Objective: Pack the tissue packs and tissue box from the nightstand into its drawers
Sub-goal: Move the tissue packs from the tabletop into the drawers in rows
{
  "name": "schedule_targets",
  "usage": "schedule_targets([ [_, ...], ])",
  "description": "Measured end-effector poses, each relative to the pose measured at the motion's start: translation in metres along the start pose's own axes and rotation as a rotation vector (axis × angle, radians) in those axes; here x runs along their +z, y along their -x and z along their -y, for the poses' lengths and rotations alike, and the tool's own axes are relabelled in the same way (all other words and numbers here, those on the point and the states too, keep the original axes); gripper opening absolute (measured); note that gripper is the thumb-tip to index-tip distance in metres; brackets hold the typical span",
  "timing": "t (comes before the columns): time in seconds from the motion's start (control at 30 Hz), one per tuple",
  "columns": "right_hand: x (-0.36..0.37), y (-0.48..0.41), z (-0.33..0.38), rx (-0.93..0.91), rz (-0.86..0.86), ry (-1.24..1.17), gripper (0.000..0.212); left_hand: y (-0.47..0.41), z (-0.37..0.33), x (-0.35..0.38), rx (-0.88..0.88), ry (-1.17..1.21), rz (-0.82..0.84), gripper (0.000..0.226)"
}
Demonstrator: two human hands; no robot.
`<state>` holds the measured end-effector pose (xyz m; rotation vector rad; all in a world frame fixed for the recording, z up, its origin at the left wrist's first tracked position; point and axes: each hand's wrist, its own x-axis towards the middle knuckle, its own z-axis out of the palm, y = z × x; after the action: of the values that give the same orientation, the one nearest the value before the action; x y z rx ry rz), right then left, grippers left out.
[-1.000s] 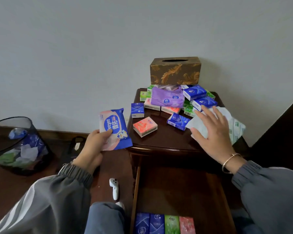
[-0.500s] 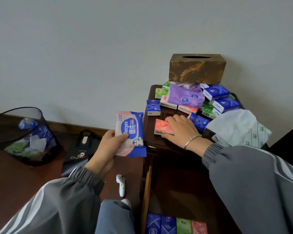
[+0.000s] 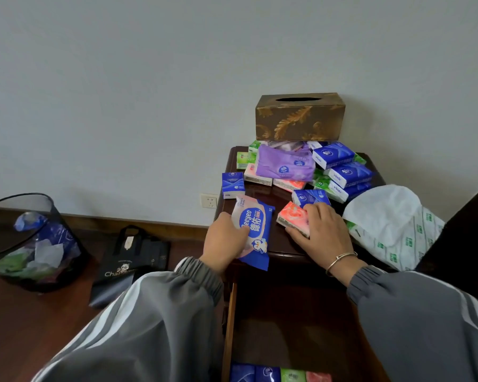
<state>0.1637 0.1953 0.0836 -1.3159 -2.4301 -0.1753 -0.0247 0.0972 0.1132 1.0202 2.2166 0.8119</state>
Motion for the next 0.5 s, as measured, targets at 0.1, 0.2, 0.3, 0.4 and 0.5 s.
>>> schedule_targets([
  [0.1,0.002,0.002,0.000,0.017,-0.024,-0.067,0.053,-0.008,-0.005,-0.002,0.084,-0.347,-0.072,0.047],
  [0.2,0.004,0.003,0.000,0.022,-0.044,-0.080,0.053,-0.021,-0.011,-0.007,0.095,-0.444,-0.159,0.052],
  [0.3,0.005,0.004,0.000,0.010,-0.091,-0.102,0.051,-0.042,-0.023,-0.012,0.104,-0.298,-0.254,0.053],
  [0.4,0.006,0.006,0.001,-0.001,-0.128,-0.106,0.050,-0.070,-0.033,-0.013,0.088,-0.200,-0.282,0.060],
  [0.5,0.006,0.008,0.001,0.002,-0.158,-0.122,0.051,-0.096,-0.039,-0.010,-0.002,-0.110,-0.226,0.078],
])
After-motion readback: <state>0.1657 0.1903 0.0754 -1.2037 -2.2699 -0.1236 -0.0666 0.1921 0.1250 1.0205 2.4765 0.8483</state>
